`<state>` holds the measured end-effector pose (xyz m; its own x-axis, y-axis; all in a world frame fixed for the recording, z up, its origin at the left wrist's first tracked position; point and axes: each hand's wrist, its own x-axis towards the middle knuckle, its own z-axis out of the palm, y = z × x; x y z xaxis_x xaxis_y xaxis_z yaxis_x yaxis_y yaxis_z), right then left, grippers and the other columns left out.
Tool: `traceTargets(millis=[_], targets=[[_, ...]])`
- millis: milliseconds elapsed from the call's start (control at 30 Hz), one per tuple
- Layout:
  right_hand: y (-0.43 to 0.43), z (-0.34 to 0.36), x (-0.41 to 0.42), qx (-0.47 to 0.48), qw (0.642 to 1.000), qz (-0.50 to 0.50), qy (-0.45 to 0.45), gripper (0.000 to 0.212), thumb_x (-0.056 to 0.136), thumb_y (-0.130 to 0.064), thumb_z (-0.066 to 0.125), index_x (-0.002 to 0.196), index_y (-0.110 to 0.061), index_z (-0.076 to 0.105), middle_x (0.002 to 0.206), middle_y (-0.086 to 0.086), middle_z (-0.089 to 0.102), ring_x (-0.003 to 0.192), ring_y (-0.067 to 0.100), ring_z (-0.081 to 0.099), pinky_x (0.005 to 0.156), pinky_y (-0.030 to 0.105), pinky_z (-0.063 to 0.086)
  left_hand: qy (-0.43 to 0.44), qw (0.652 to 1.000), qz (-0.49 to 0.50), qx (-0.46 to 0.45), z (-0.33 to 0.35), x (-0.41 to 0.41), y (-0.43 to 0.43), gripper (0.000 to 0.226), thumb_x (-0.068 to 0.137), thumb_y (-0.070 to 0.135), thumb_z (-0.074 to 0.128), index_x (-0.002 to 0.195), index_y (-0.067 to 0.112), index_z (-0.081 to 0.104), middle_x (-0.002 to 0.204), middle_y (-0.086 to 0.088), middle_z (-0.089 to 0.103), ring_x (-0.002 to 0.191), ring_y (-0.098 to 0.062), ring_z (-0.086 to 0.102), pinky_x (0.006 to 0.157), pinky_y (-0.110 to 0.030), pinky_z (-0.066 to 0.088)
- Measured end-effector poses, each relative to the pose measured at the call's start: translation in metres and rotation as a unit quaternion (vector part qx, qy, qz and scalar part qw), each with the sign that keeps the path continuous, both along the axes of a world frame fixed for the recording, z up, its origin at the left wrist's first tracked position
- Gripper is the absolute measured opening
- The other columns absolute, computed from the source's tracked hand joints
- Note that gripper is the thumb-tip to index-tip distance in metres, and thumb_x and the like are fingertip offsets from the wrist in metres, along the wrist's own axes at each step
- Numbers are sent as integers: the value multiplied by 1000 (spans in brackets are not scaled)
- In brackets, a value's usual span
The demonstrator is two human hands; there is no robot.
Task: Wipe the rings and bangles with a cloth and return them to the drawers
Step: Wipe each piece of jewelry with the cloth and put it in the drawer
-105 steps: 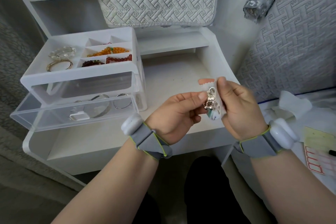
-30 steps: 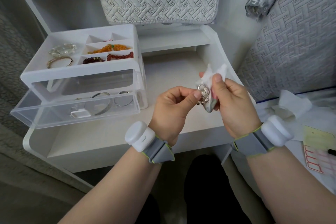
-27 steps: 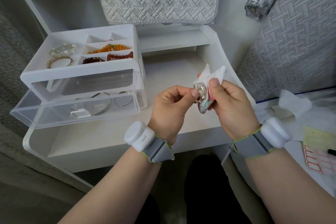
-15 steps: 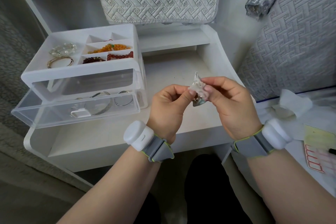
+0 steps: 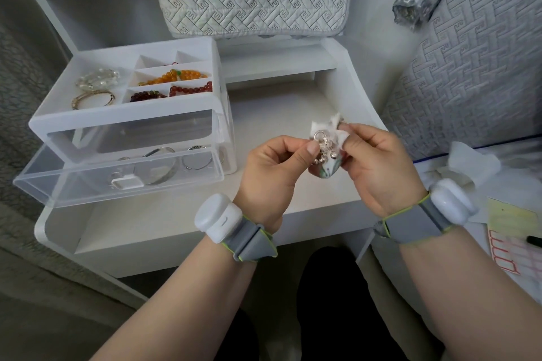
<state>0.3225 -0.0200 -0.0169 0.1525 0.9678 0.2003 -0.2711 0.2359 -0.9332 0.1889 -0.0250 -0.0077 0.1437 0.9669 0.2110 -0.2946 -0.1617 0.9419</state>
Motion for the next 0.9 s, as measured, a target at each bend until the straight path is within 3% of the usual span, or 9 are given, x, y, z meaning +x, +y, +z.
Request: traceTargets(millis=[67, 167, 333, 433, 567, 633, 733, 800, 900], targets=[[-1, -1, 0, -7, 999, 13, 29, 23, 89, -10, 54, 77, -13, 74, 77, 10, 71, 71, 26, 64, 67, 38, 57, 0, 1000, 4, -1, 1, -1, 1, 21, 84, -7, 55, 68, 4, 59, 51, 9, 63, 47, 1, 54, 53, -9, 42], [-5, -4, -2, 15, 995, 27, -91, 12, 84, -19, 64, 88, -10, 71, 78, 12, 70, 68, 23, 64, 63, 33, 55, 7, 1000, 7, 1, -1, -4, 3, 19, 84, -6, 57, 68, 4, 59, 52, 7, 63, 49, -2, 55, 55, -12, 45], [-4, -2, 0, 80, 981, 0, -177, 11, 80, -21, 63, 73, -19, 71, 61, -5, 67, 60, 8, 60, 62, 20, 47, 9, 1000, -16, 2, -4, -6, 2, 16, 83, -5, 58, 69, 2, 61, 57, 2, 66, 55, -9, 61, 63, -17, 49], [-2, -1, 0, 33, 994, 17, -107, 16, 82, -25, 66, 69, -19, 74, 61, 1, 67, 60, 16, 61, 63, 30, 51, 19, 999, -29, 3, -1, -6, 0, 18, 84, -6, 56, 68, 2, 59, 51, 5, 63, 50, -3, 57, 59, -12, 45], [-3, 1, -1, -16, 999, 28, 27, 24, 72, -37, 64, 73, -15, 75, 79, 15, 68, 75, 27, 64, 70, 38, 57, 42, 999, -35, -4, 0, -8, 2, 17, 83, -4, 58, 69, 4, 60, 54, 7, 64, 53, -1, 57, 60, -11, 46], [-5, 2, 0, 4, 999, 35, -37, 27, 71, -44, 66, 74, -19, 74, 81, 13, 68, 78, 28, 64, 69, 38, 56, 68, 997, -34, 4, -2, -9, 3, 15, 81, 2, 64, 68, 8, 64, 61, 4, 68, 61, -8, 61, 66, -19, 50], [-6, 1, 0, 34, 985, 37, -165, 15, 76, -35, 69, 73, -21, 73, 72, -1, 71, 69, 17, 65, 63, 28, 53, 118, 992, -22, 26, -6, -11, 7, 11, 74, 16, 73, 64, 17, 69, 70, -9, 70, 71, -28, 63, 76, -44, 52], [-4, 1, 2, 35, 982, 12, -184, 12, 76, -29, 71, 70, -18, 72, 63, -2, 67, 61, 12, 59, 60, 26, 50, 137, 990, -12, 29, -8, -12, 8, 8, 72, 22, 71, 65, 19, 70, 75, -17, 69, 73, -34, 59, 77, -55, 49], [-2, 2, 4, 48, 966, -18, -253, 18, 86, -15, 65, 70, -9, 69, 56, 0, 61, 54, 9, 52, 55, 23, 44, 136, 990, -10, 16, -8, -11, 7, 8, 71, 24, 70, 64, 21, 71, 72, -12, 67, 70, -30, 53, 71, -49, 45]])
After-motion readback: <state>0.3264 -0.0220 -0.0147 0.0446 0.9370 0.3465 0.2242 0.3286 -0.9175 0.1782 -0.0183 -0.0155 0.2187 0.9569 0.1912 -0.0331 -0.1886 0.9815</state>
